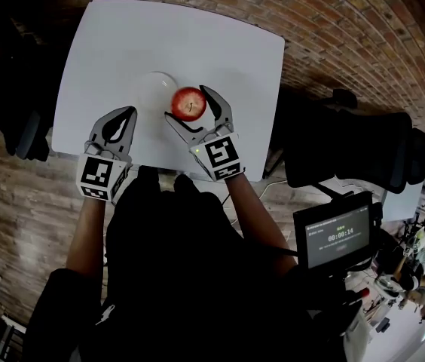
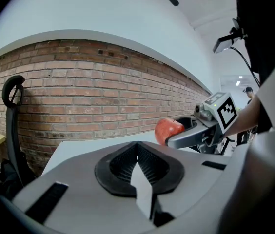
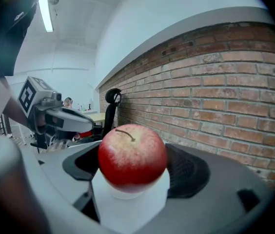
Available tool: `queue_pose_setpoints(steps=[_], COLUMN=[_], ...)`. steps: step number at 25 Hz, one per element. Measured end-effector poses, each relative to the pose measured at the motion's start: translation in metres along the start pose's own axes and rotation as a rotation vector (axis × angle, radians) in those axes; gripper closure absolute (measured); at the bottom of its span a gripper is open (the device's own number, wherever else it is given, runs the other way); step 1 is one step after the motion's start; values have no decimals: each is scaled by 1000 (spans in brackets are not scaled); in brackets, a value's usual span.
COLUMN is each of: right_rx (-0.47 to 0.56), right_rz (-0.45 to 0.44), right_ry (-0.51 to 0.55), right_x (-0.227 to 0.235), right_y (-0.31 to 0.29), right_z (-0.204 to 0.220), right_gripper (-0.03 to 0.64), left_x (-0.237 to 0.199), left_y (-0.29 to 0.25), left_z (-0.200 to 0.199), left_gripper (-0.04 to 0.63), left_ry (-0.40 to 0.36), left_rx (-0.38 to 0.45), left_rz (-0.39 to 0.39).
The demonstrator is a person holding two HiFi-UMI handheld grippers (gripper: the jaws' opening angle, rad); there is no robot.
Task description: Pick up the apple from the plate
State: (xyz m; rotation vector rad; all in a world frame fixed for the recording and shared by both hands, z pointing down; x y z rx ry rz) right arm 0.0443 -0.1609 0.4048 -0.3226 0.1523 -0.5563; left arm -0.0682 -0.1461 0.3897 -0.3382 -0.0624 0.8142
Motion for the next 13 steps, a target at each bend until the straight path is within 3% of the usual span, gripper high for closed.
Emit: queue_pose_setpoints(steps=[13], right_rx=[23], right_rz=[2], right_ry=[20], right_x=[3], right_y=[13], right_z=[-14], right_gripper=[213], left_x=[8], left_y=[-5], left_z=[-20], left_gripper=[589], left_ry=[-19], left_rx=[34], left_rz=[-1])
Point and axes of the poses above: the fingertips, and each gripper's own axes: y backward along the fingers, x to its right, z out of its underside, the point moved 1 cm from there along y, backward along the fingers, and after that the axes turned 7 degrees about z, right-handed, at the moved point
